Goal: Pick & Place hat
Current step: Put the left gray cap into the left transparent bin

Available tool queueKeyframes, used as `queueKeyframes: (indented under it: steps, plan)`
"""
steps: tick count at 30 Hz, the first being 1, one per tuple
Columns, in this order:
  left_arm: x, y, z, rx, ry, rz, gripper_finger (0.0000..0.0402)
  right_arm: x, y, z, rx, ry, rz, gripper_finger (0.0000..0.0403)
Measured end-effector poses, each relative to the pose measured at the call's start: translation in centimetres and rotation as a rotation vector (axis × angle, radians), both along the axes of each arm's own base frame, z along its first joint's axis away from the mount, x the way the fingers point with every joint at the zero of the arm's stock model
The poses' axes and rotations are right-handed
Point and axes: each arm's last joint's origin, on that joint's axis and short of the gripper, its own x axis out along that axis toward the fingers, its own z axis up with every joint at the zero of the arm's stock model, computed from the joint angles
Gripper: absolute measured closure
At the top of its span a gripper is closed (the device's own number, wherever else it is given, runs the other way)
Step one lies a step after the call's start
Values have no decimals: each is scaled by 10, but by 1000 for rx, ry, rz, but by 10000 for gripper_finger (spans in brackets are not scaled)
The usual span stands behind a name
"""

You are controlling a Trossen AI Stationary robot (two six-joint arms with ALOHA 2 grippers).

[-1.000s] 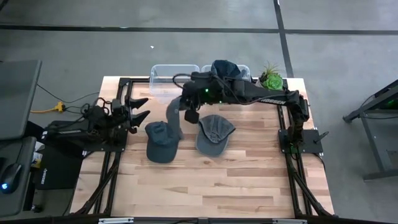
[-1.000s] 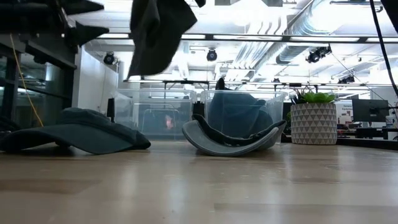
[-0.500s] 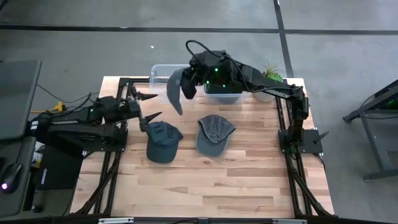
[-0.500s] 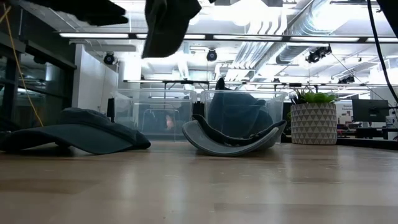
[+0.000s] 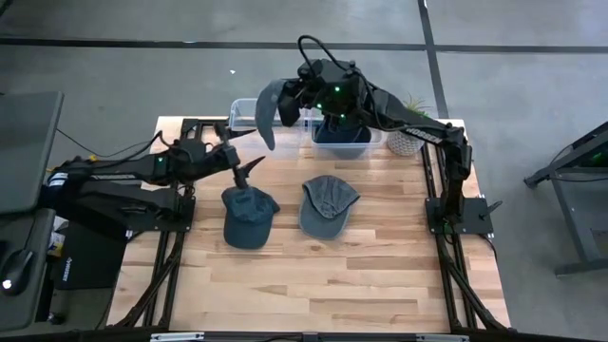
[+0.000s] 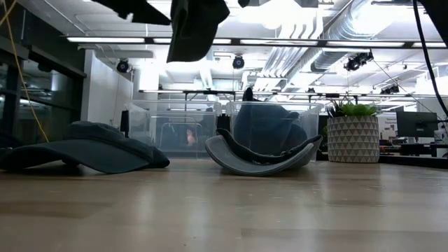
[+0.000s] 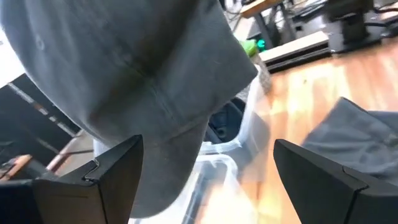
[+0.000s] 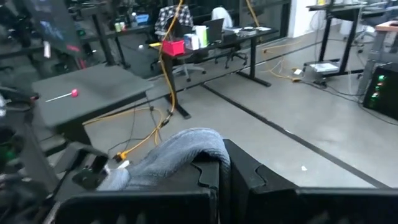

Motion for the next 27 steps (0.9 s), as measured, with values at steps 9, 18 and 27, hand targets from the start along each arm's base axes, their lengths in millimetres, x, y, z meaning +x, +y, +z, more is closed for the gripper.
queueKeyframes:
  steps: [9,18,27]
  plan:
    - [22,6,-2,23,-60,150,76,-2,-7,4,-11,-39,-13,403]
    - [38,8,-5,27,-116,199,76,-1,-6,5,-13,-52,1,403]
    - [48,12,-7,34,-166,330,76,0,-3,7,-15,-70,44,403]
